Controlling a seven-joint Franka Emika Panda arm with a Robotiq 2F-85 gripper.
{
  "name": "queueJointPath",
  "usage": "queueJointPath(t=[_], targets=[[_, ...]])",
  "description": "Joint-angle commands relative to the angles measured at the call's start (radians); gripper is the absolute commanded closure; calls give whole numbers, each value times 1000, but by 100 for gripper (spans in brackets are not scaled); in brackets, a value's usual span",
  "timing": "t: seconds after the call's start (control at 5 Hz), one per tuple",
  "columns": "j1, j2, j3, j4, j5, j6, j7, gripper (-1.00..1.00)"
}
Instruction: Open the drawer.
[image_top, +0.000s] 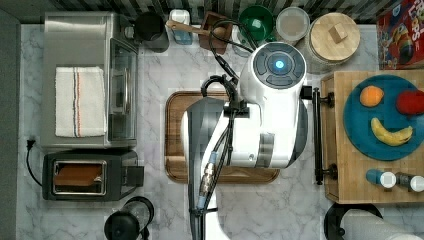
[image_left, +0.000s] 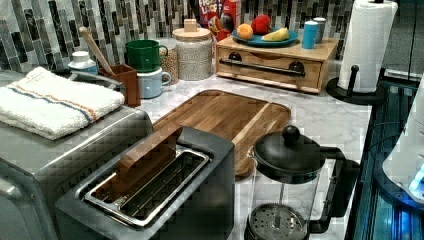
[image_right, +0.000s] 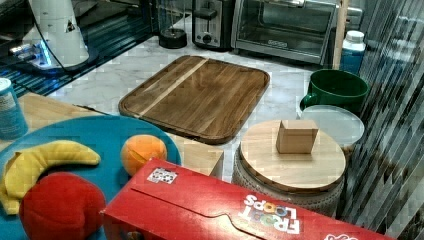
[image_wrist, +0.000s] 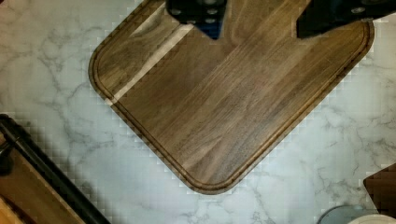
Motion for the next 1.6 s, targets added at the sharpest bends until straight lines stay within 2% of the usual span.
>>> queueJointPath(t=[0.2,0.6,1.2,1.4,1.6], targets=[[-4,0,-3,0,1,0,-5,-100],[-13,0,-9,-12,-7,-28,-94,-100],[-70,-53,-80,-172,-94,130,-593,-100],[-110,-48,-92,-200,-116,192,-742,-100],[-117,-23,-113,-196,-160,217,-824,-100]])
